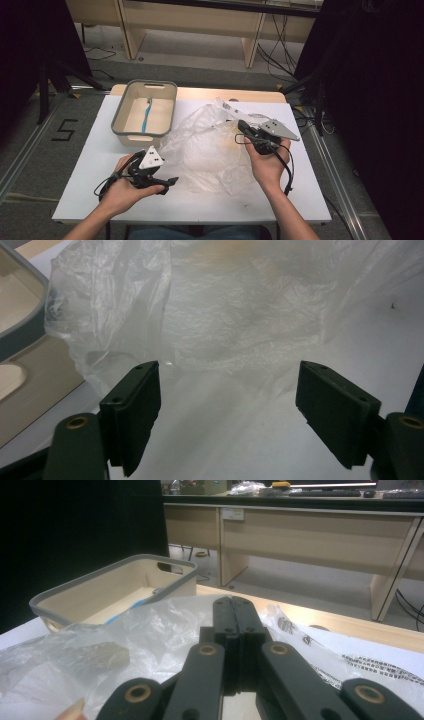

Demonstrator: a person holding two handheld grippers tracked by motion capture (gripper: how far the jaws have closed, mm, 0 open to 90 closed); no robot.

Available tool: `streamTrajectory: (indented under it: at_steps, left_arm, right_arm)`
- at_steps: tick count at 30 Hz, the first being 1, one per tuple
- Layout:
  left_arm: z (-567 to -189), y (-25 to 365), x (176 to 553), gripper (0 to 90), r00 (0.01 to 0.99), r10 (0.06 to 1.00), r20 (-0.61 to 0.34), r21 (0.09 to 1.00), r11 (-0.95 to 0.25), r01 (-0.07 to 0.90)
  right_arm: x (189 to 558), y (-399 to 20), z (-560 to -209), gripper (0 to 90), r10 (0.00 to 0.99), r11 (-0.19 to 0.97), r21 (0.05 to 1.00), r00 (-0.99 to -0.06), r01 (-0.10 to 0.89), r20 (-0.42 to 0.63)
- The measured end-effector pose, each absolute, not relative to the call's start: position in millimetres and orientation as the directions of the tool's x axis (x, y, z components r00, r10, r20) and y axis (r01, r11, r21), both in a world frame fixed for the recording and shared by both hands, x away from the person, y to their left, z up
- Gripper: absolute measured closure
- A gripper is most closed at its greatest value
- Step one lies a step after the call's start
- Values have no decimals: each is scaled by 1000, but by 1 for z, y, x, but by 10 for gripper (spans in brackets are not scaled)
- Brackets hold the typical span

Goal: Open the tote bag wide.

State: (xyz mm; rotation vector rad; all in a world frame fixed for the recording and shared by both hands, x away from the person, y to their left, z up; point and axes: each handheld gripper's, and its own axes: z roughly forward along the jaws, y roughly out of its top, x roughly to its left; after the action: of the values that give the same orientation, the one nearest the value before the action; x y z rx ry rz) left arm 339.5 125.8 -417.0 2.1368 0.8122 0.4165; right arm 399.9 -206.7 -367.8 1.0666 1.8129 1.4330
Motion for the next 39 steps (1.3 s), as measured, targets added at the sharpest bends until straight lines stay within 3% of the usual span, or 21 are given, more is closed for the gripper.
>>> streamTrajectory:
  at_steps: [39]
  left_arm:
    - [-416, 171, 343, 228, 641, 767, 29, 787, -413, 459]
  right_arm:
    - [400, -208, -367, 900, 864, 92, 968, -503, 232, 38]
